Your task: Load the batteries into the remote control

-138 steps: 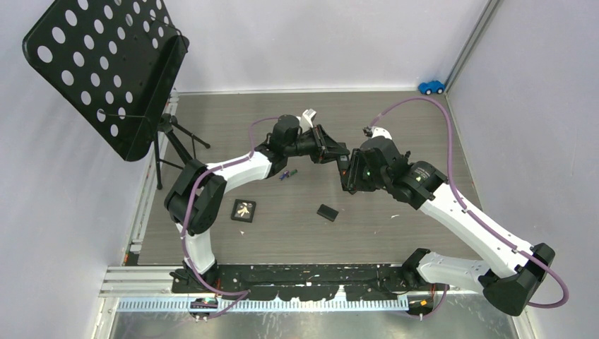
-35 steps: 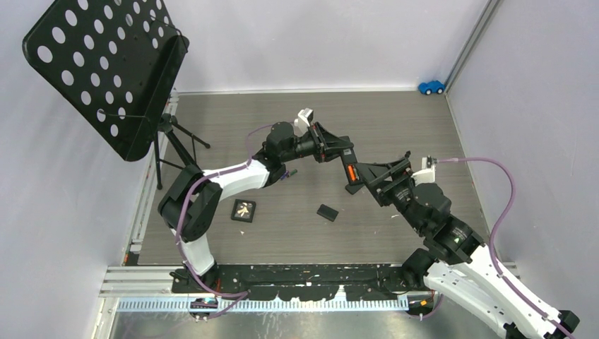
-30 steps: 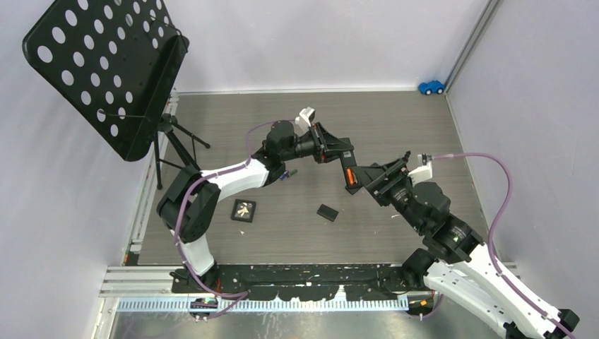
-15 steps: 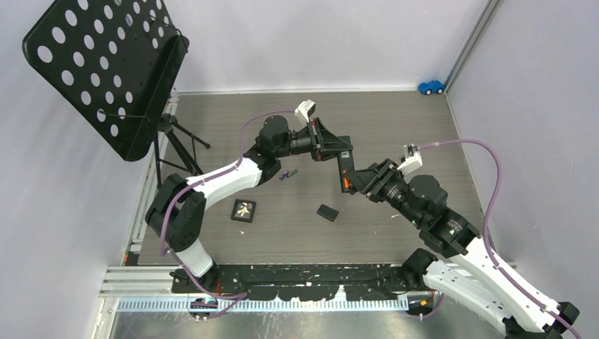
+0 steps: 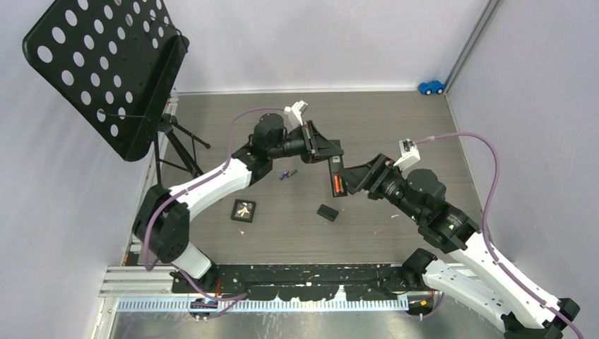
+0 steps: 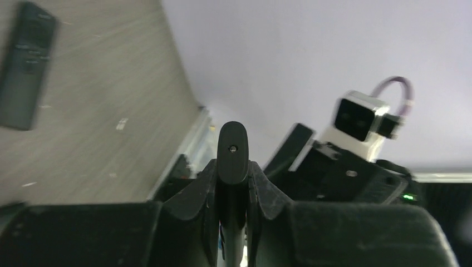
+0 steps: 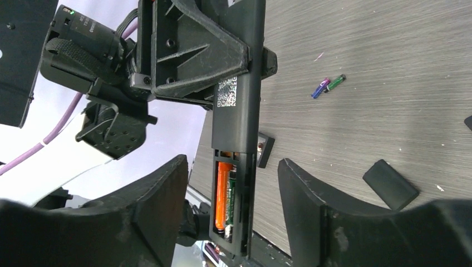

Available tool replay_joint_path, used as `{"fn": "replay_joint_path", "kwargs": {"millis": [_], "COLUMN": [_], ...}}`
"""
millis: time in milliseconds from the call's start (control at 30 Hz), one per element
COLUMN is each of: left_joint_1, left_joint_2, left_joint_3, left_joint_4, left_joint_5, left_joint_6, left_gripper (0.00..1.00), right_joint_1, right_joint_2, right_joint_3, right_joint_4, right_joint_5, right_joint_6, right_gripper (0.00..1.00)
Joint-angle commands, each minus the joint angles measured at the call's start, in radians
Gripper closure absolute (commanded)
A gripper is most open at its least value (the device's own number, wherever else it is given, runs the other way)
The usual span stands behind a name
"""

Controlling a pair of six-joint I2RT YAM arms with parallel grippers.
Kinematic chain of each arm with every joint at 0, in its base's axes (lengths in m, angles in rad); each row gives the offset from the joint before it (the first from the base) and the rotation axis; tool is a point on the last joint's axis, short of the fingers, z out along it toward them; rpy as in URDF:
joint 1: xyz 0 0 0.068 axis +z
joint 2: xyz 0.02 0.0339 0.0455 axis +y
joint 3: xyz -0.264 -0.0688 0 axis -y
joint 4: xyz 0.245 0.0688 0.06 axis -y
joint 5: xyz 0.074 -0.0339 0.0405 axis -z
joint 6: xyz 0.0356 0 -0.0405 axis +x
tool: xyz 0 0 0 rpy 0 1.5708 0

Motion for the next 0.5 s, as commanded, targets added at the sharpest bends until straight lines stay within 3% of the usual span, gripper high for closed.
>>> {"fn": "replay_joint_path", "kwargs": {"millis": [0, 133, 333, 467], "left_joint_1": [0.016, 0.019, 0.031, 0.067], "left_joint_2": [-0.108, -0.143, -0.213, -0.265], "left_joint_3": [0.010, -0.012, -0.082, -0.131], "left_joint_4": [-0.366, -0.585, -0.707, -0.735], "left_joint_5": [-0.181, -0.358, -0.455, -0.457], "left_joint_6": [0.339, 0.513, 0.602, 0.592], "left_gripper": [1.00, 1.00, 1.00, 1.00], "right_joint_1": [-0.003, -0.002, 0.005, 0.009], "right_joint_2": [0.023, 0.149, 0.403, 0.538], "right_joint_3": [0.096, 0.115, 0.070, 0.084], "right_joint_4": [-0.120, -0.273, -0.245, -0.219], "right_joint_5": [0.028, 0.075, 0.053, 0.105], "right_joint_6": [-0.110, -0.206, -0.361, -0.516], "right_gripper": [0.27, 0.15, 0.19, 0.16]}}
